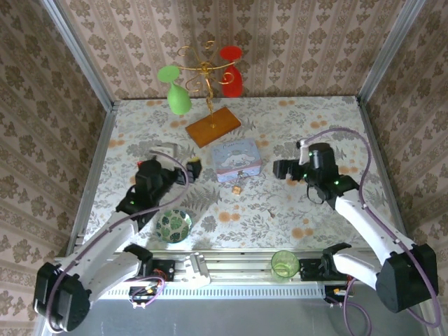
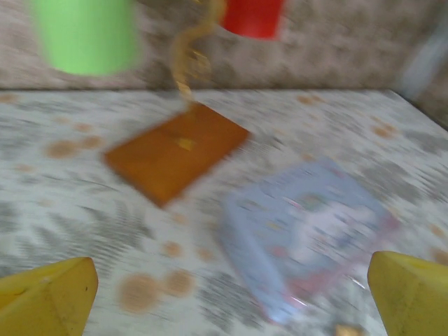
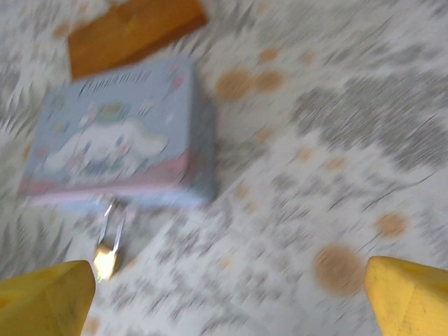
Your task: Unlock a padlock with a key
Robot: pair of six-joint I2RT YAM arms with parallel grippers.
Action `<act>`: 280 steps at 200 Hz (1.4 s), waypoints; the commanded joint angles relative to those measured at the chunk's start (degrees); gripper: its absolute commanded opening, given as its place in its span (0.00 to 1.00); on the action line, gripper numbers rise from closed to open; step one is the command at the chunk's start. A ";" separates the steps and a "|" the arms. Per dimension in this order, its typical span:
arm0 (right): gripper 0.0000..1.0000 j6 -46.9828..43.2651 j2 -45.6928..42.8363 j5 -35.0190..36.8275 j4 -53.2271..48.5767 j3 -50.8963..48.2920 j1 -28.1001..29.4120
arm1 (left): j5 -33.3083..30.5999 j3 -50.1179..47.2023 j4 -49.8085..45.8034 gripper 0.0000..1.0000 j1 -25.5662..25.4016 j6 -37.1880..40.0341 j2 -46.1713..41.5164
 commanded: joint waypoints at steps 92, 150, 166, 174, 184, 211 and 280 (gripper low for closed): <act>0.58 16.87 11.40 15.62 -12.36 -1.88 22.12 | 1.37 0.10 9.18 0.96 -23.45 -18.67 12.86; 0.37 19.48 13.04 16.02 -11.23 -5.79 24.79 | -3.23 -0.98 12.92 1.00 -27.93 -22.98 17.52; 0.36 19.91 13.35 15.87 -10.68 -7.01 25.03 | -4.32 -1.59 14.09 1.00 -28.67 -24.23 17.95; 0.35 20.04 13.47 15.64 -10.19 -7.70 25.14 | -4.82 -1.82 14.45 1.00 -29.09 -24.30 18.13; 0.34 20.14 13.81 15.65 -9.53 -8.34 25.16 | -5.52 -1.70 14.00 1.00 -29.40 -24.19 18.39; 0.33 19.18 15.09 14.63 -8.20 -8.05 26.06 | -5.80 -1.03 12.69 1.00 -29.75 -24.33 19.00; 0.31 19.40 18.31 15.76 -8.77 -6.34 26.82 | -6.54 -1.83 13.79 1.00 -30.12 -24.98 19.46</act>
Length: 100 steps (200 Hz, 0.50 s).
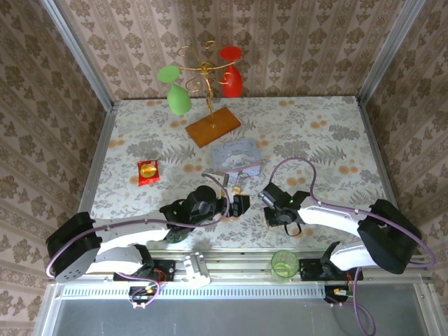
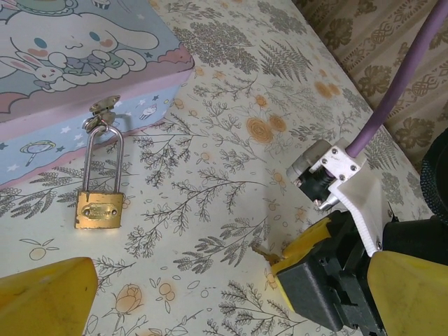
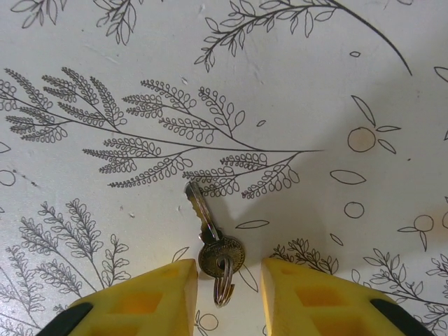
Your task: Unlock a padlock with a key
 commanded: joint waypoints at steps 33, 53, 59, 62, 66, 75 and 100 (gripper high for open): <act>0.28 0.42 5.07 2.34 -0.23 2.15 1.77 | -1.28 -0.86 1.64 1.00 -0.45 -1.39 0.91; 0.26 0.06 6.89 2.31 0.48 2.76 2.67 | -1.50 -1.24 2.12 1.00 -0.37 -1.96 1.18; 0.23 0.06 7.42 2.13 0.94 2.77 2.64 | -1.54 -1.42 2.37 1.00 -0.39 -2.17 1.19; 0.23 0.06 7.70 2.09 1.09 2.81 2.69 | -1.54 -1.51 2.57 1.00 -0.37 -2.27 1.19; 0.22 0.06 8.14 1.89 1.23 2.77 2.69 | -1.61 -1.64 2.74 1.00 -0.38 -2.40 1.24; 0.19 0.07 9.04 1.61 1.72 2.81 2.64 | -1.70 -1.85 3.05 1.00 -0.30 -2.62 1.13; 0.07 0.27 10.38 0.29 3.62 2.25 2.67 | -1.87 -2.60 3.18 1.00 -0.12 -3.08 0.86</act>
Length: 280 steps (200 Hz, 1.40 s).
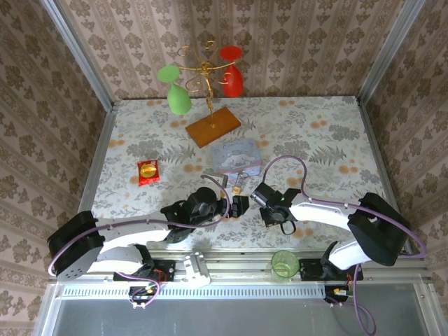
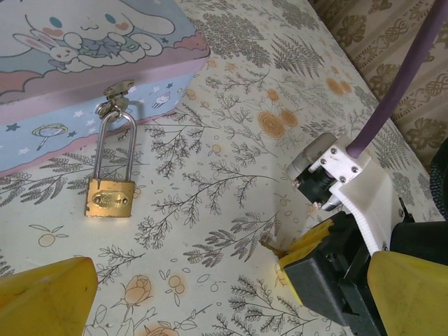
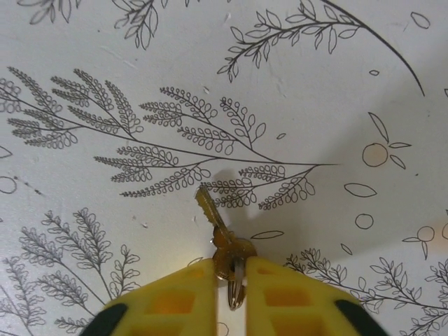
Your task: Unlock a padlock with a key
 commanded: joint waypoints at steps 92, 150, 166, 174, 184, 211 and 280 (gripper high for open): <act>0.00 -1.47 -7.24 -10.52 10.43 -5.19 -2.05 | -2.97 -1.30 2.57 0.97 0.14 -6.64 1.01; 0.00 -2.06 -13.51 -13.30 6.50 -4.29 -2.80 | -9.41 -9.34 22.62 0.90 -3.18 -30.04 0.67; 0.00 -2.62 -15.88 -15.79 7.23 -4.33 -2.99 | -10.95 -8.67 23.14 0.89 -4.52 -33.30 0.41; 0.00 -2.85 -17.01 -16.49 6.97 -4.03 -3.07 | -11.18 -8.12 23.46 0.88 -4.98 -34.05 0.41; 0.00 -3.79 -18.66 -17.55 6.63 -3.47 -3.21 | -11.13 -7.39 23.83 0.85 -5.22 -33.78 0.60; 0.00 -5.13 -23.41 -18.48 5.18 -2.29 -3.28 | -12.52 -7.59 24.50 0.79 -5.75 -35.69 0.91; 0.00 -9.30 -31.77 -29.58 9.15 -2.44 -3.02 | -8.71 -5.38 30.78 0.69 -7.07 -36.83 5.34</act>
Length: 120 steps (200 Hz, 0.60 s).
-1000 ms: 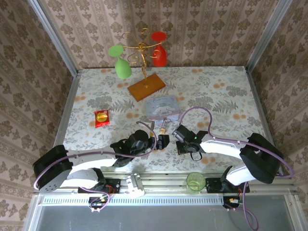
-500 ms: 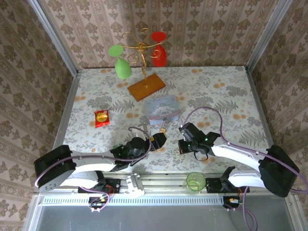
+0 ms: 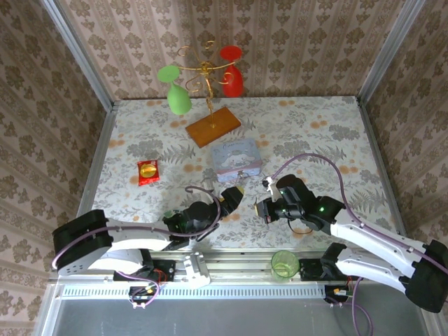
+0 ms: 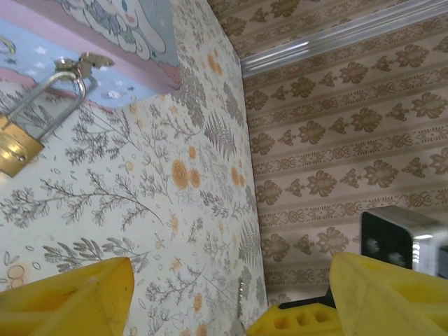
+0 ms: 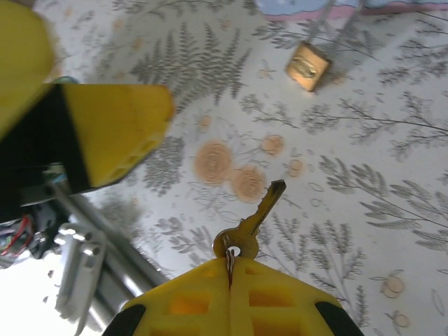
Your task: Unlock a padlock with a key
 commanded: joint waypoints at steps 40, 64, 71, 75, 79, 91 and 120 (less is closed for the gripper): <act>0.00 -5.62 -5.41 -7.04 0.48 1.41 0.26 | 7.72 3.69 12.09 0.58 0.12 -3.24 9.12; 0.00 -6.68 -4.67 -8.01 -0.27 1.90 0.47 | 9.46 4.34 15.88 0.59 -0.22 -4.59 12.13; 0.00 -6.90 -4.27 -7.94 -0.94 2.17 0.42 | 9.22 4.26 16.01 0.61 -0.23 -4.47 12.30; 0.00 -7.03 -4.05 -7.80 -1.28 2.34 0.47 | 8.89 4.15 15.92 0.62 -0.23 -4.32 12.22; 0.00 -7.13 -3.87 -7.75 -1.58 2.50 0.48 | 8.46 3.90 15.71 0.62 -0.29 -3.90 11.93; 0.00 -7.10 -3.53 -7.45 -2.06 2.64 0.52 | 6.35 2.99 12.82 0.62 -0.53 -2.83 9.79; 0.00 -6.78 -3.25 -7.11 -2.04 2.37 0.65 | 3.05 3.47 -0.41 0.62 -0.83 1.91 1.28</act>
